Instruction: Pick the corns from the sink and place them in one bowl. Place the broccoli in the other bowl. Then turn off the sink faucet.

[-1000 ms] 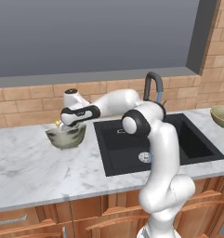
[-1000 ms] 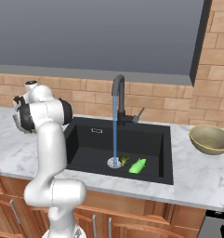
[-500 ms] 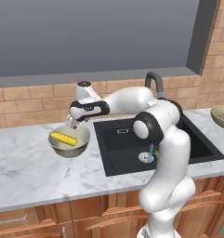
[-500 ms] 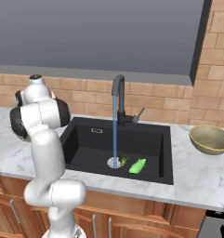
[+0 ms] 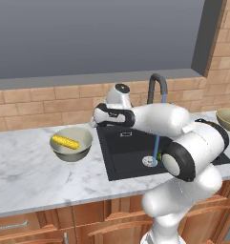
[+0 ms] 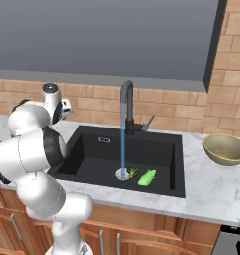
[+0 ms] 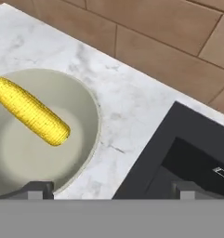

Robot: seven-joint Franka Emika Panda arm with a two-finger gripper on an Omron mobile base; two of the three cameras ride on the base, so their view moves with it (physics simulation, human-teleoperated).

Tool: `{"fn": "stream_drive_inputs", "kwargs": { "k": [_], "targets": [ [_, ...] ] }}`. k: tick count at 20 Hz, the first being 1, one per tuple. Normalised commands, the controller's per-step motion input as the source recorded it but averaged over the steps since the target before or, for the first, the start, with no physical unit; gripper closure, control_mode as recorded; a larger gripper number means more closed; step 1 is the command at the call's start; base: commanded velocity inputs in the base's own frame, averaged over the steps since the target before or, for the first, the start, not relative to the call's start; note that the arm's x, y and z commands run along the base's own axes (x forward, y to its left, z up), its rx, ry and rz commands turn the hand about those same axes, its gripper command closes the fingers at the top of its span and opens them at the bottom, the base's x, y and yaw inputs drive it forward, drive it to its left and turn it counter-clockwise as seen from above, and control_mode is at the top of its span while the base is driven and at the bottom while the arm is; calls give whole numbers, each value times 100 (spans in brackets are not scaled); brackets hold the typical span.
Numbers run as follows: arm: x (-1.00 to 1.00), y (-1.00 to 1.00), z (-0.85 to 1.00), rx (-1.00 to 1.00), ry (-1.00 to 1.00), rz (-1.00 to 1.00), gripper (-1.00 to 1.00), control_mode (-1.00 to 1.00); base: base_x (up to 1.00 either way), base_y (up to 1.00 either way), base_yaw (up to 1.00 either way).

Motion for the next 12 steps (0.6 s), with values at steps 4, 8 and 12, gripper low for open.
{"fn": "stream_drive_inputs", "kwargs": {
  "k": [4, 8, 12],
  "targets": [
    [-45, -89, 39, 10, -2, -9, -100, -100, 0, 0, 0],
    [-39, -75, 41, 7, 3, -20, -100, -100, 0, 0, 0],
    [-20, -64, 35, 3, 17, -29, -100, -100, 0, 0, 0]
  ]
}}
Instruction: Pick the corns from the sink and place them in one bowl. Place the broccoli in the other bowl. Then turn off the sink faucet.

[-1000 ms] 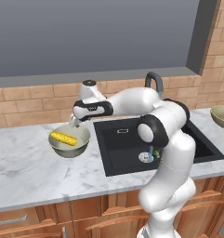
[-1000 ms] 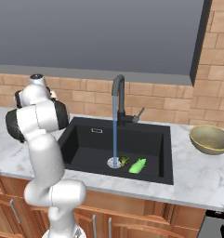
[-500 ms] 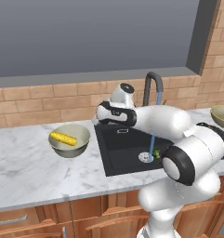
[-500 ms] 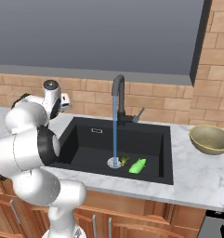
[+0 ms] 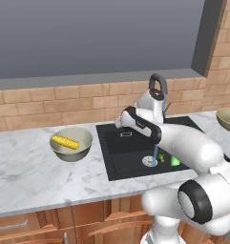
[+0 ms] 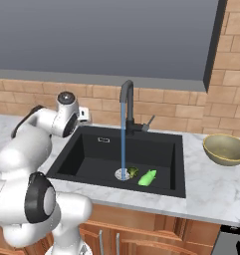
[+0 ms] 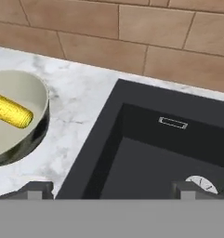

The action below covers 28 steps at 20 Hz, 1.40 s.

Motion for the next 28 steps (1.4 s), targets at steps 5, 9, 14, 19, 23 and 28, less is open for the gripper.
{"fn": "stream_drive_inputs", "kwargs": {
  "k": [5, 9, 14, 19, 23, 28],
  "targets": [
    [-11, -65, 5, 0, 11, -25, -100, -100, 0, 0, 0],
    [0, -63, 0, 0, 12, -23, -100, -100, 0, 0, 0],
    [-5, -64, -12, 0, 6, -16, -100, -100, 0, 0, 0],
    [-6, -73, -22, 0, 8, -11, -100, -100, 0, 0, 0],
    [-3, -72, -31, 0, 7, -9, -100, -100, 0, 0, 0],
    [0, -61, -33, 0, 10, -7, -100, -100, 0, 0, 0]
  ]
}}
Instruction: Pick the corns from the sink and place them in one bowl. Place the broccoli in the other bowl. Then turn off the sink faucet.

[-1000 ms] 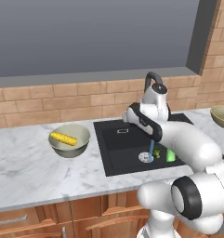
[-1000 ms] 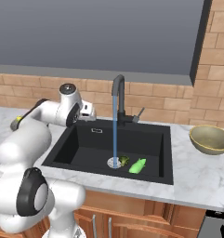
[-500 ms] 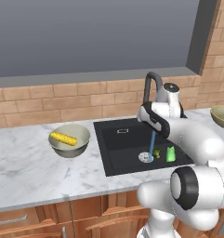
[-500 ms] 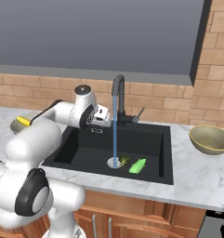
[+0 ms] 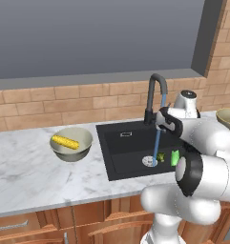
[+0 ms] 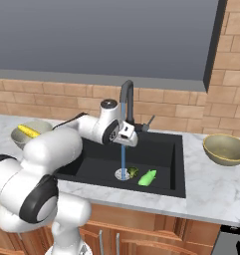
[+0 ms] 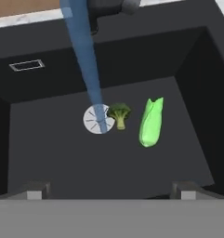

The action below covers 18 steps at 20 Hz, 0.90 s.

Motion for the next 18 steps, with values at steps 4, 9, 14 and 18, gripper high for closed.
{"fn": "stream_drive_inputs", "kwargs": {
  "k": [4, 9, 14, 18],
  "targets": [
    [0, -53, -30, 0, 10, -5, -100, -100, 0, 0, 0],
    [0, -45, -34, 0, 13, -3, -100, -100, 0, 0, 0],
    [0, -23, -36, 0, 15, 0, -100, -100, 0, 0, 0],
    [0, -9, -43, 0, 19, -1, -100, -100, 0, 0, 0]
  ]
}}
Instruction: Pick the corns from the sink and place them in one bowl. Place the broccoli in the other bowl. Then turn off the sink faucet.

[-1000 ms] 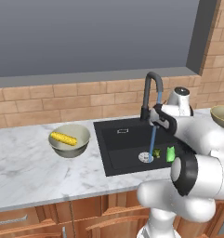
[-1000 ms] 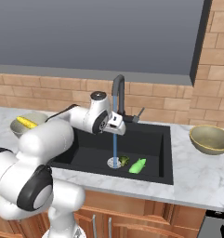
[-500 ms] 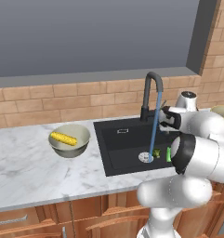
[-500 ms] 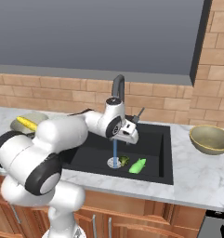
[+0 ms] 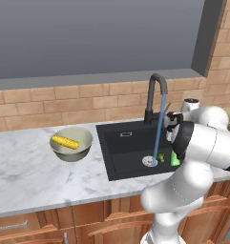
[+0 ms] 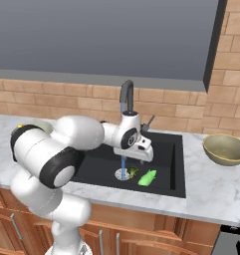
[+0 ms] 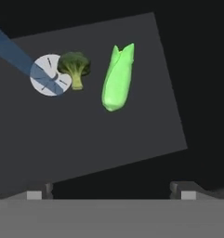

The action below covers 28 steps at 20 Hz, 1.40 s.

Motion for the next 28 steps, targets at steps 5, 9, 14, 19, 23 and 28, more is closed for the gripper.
{"fn": "stream_drive_inputs", "kwargs": {
  "k": [5, 9, 14, 19, 23, 28],
  "targets": [
    [0, -10, -45, 2, 15, 0, -100, -100, 0, 0, 0],
    [2, -7, -44, 7, 11, 0, -100, -100, 0, 0, 0],
    [6, -8, -41, 9, 11, 0, -100, -100, 0, 0, 0],
    [7, -11, -39, 7, 9, 0, -100, -100, 0, 0, 0],
    [7, -5, -33, 5, 7, 0, -100, -100, 0, 0, 0],
    [10, 0, -26, 1, 4, 0, -100, -100, 0, 0, 0]
  ]
}}
